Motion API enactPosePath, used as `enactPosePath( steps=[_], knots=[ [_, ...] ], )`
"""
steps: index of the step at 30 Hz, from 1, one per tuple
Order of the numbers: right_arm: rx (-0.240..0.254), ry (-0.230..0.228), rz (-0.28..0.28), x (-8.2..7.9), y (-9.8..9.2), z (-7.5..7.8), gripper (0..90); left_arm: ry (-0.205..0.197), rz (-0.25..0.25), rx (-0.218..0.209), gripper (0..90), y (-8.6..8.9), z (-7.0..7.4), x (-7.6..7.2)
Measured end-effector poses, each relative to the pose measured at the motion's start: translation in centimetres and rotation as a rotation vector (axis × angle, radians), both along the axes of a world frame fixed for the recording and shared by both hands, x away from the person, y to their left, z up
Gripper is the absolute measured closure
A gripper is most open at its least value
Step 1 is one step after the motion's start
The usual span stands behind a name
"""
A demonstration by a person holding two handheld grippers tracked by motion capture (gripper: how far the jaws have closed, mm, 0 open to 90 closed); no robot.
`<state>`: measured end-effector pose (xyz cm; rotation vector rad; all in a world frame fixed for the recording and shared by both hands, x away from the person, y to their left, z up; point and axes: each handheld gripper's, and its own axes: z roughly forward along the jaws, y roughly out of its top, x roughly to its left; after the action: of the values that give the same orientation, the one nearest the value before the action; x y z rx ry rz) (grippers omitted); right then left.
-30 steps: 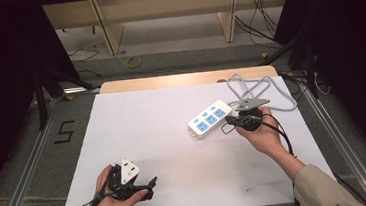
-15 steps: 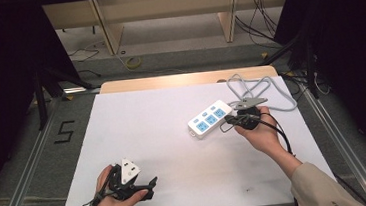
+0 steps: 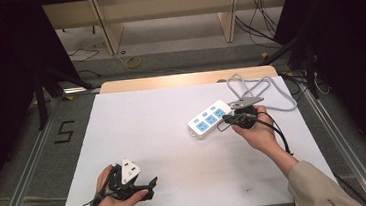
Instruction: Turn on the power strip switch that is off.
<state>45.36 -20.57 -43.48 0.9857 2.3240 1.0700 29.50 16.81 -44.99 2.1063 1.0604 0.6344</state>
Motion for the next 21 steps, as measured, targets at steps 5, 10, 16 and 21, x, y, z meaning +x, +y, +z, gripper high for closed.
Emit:
enactPosePath(
  steps=[5, 10, 16, 21],
  knots=[
    [-0.003, 0.001, 0.003, 0.2, 0.2, 0.0, 90.0, 0.0, 0.0, 0.0, 11.0, 0.0, 0.0, 0.0],
    [-0.004, -0.001, 0.002, 0.4, 0.3, 0.0, 90.0, 0.001, 0.0, -0.001, 11.0, 0.0, 0.0, 0.0],
    [-0.003, 0.007, -0.004, 0.7, 0.4, 0.0, 90.0, 0.0, 0.0, -0.003, 11.0, 0.0, 0.0, 0.0],
    [-0.003, 0.015, -0.009, 1.1, 0.4, -0.1, 90.0, 0.001, 0.0, -0.002, 11.0, 0.0, 0.0, 0.0]
  ],
)
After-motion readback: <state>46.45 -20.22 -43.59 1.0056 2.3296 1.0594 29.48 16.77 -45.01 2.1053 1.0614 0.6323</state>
